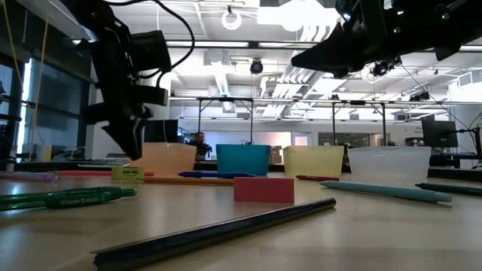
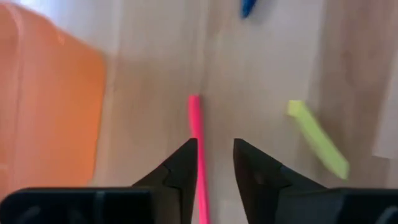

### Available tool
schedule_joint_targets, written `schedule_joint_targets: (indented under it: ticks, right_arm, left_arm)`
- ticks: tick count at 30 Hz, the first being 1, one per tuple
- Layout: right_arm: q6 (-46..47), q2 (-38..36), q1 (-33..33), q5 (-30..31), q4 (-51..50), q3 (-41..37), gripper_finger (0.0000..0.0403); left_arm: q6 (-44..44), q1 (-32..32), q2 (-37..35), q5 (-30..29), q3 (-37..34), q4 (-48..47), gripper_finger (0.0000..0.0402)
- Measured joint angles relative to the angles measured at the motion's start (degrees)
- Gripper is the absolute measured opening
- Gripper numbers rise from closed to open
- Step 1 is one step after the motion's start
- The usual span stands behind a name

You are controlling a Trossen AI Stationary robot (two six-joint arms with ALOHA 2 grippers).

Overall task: Sort crayons/erasers/pens/pencils in bins
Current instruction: Put the pink pencil into the transparent bin

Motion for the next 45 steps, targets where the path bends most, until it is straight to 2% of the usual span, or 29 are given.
schedule_joint_targets:
  ticks: [8,12,19,24,30,35,41,45]
  right_arm:
    - [0.0,0.0,0.0,0.0,0.0,0.0,0.0000]
    - [0.0,0.0,0.0,0.0,0.0,0.0,0.0000]
    - [0.6,0.0,0.0,0.0,0.0,0.0,0.0000]
    - [0.6,0.0,0.0,0.0,0.0,0.0,0.0000]
    - [0.6,0.0,0.0,0.0,0.0,0.0,0.0000]
    - [1.6,0.0,0.0,0.0,0.0,0.0,0.0000]
    - [1.7,0.5,0.0,0.0,-0.3,0.0,0.0000]
    - [2.4,3.9,-0.1,0.1,0.7,0.0,0.0000]
  left_arm:
    - [0.5,2.5,3.6,-0.2,0.0,0.0,0.0112]
    - [1.1,3.6,5.4,2.9,0.0,0.0,0.0110]
    - [2.2,4.5,8.2,3.9,0.2,0.0,0.0079]
    - [4.7,4.1,8.0,6.0,0.2,0.0,0.0046]
    - [7.6,2.9,8.0,5.6,0.2,0.0,0.0007]
    - [7.3,2.4,8.3,5.1,2.1,-2.0,0.0007]
    - [7.1,2.2,8.3,8.1,5.7,-1.6,0.0002]
    - [6.8,2.1,8.3,10.2,8.1,-1.4,0.0000]
